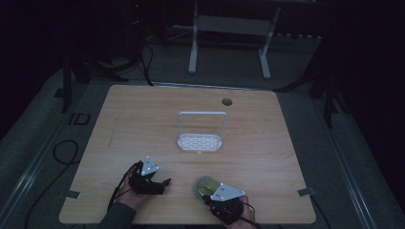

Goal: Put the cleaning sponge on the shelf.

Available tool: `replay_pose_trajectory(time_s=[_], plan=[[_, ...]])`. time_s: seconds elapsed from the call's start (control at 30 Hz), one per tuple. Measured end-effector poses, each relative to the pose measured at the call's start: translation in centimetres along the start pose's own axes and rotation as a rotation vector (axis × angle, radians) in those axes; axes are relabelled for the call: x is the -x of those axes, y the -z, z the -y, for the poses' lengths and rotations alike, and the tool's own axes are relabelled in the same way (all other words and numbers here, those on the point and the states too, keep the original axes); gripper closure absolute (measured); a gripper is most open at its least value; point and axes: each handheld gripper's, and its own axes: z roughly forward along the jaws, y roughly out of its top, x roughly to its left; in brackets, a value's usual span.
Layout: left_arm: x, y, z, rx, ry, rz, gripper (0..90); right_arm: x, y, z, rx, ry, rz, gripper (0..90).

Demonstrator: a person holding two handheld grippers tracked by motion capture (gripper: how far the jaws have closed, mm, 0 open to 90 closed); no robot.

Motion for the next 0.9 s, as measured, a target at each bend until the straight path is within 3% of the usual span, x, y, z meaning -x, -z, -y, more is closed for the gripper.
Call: replay_pose_trajectory(time_s=[0.4,0.9], plan=[[0.0,0.0,0.0,-0.001,0.000,0.000,19.5,0.7,-0.3,0.2,-0.018,-0.033,0.037,90.0],[0.0,0.0,0.0,-0.001,0.000,0.000,19.3,2.9,-0.5,0.0,-0.011,-0.067,0.095,89.9]])
